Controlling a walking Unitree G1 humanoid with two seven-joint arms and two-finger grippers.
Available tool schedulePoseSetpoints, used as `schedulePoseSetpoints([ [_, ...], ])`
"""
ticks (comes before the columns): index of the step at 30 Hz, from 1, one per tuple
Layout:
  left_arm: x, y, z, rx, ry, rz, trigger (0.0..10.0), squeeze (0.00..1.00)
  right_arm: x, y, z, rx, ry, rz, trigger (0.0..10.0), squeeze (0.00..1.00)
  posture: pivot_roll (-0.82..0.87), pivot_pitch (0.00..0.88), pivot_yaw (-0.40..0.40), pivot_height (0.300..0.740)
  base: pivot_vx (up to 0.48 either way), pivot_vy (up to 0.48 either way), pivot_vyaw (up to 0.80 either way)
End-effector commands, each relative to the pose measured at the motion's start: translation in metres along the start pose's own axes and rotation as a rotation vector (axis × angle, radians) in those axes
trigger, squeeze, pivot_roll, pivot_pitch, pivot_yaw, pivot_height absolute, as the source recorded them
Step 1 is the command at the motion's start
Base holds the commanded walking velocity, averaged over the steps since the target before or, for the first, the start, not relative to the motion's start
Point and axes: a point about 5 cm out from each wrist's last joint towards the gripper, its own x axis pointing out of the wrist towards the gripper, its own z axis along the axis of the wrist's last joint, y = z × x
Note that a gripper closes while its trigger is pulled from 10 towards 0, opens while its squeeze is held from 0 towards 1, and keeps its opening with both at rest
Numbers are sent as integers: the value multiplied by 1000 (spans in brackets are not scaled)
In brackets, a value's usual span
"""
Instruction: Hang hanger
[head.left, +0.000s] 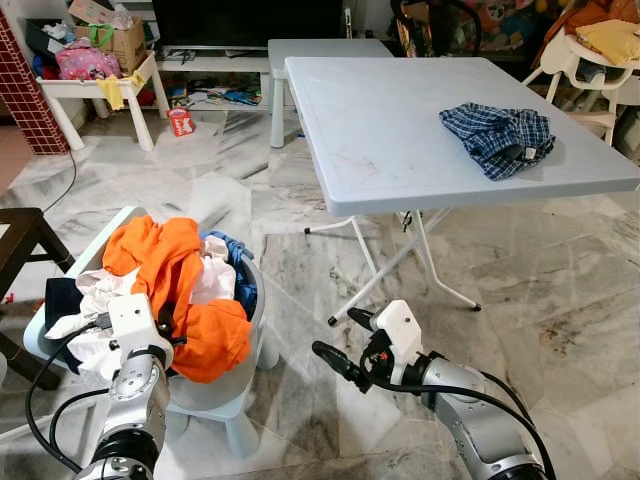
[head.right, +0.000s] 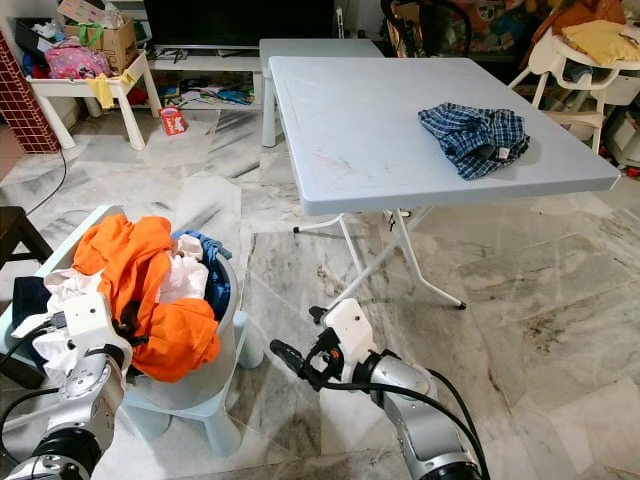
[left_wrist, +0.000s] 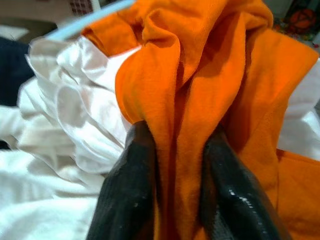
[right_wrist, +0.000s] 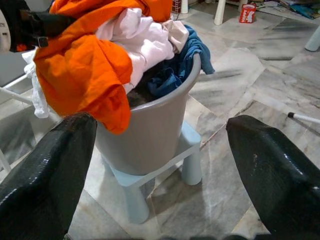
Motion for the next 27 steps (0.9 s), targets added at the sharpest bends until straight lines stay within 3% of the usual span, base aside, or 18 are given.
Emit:
schedulePoseSetpoints([
  [1,1,6,10,43,-63,24,0,0,0,3,2,-13,2,9,10000,0,37,0,-47,740,0,0,0],
  [8,0,8,24,150,-168,22,0,0,2,6,-1,-22,16,19,10000,0,54,0,-53,740,0,0,0],
  [12,-3,5,39,218,-279,9,0,0,4,5,0,-26,16,15,10000,0,56,0,-56,740,0,0,0],
  [16,-3,4,65,250,-411,30,0,0,5,4,0,-34,17,7,10000,0,59,0,-58,740,0,0,0],
  [21,-8,-2,131,314,-677,52,0,0,7,5,0,-43,18,-5,10000,0,65,0,-66,740,0,0,0],
  [27,-20,-16,167,352,-832,33,0,0,9,8,-2,-58,26,3,10000,0,69,0,-66,740,0,0,0],
])
